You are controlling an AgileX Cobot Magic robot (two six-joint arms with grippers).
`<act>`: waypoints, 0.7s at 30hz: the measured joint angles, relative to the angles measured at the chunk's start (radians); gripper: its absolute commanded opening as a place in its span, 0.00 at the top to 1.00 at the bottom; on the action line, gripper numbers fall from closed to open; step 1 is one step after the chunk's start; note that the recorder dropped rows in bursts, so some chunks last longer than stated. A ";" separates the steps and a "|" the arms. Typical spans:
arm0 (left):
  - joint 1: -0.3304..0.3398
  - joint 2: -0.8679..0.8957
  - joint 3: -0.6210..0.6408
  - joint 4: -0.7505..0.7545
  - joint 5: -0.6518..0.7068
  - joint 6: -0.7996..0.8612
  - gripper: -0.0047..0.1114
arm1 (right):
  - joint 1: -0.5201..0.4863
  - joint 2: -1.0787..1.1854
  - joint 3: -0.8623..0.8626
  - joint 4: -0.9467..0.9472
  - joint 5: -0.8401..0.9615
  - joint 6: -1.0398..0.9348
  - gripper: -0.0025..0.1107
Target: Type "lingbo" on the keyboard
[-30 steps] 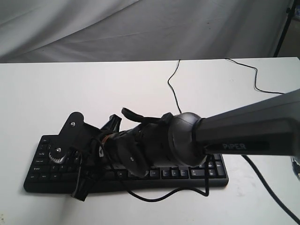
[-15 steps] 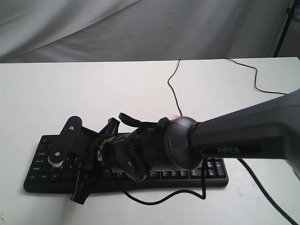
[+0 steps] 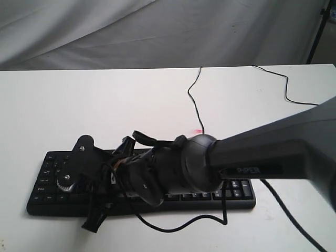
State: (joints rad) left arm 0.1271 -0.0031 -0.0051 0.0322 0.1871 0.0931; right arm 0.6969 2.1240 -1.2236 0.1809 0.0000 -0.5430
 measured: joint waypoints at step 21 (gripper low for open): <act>0.000 0.000 0.000 0.000 0.000 0.000 0.95 | -0.074 -0.054 0.000 -0.026 0.043 0.000 0.98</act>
State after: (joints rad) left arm 0.1271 -0.0031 -0.0051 0.0322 0.1871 0.0931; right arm 0.6234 2.0705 -1.2236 0.1553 0.0429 -0.5430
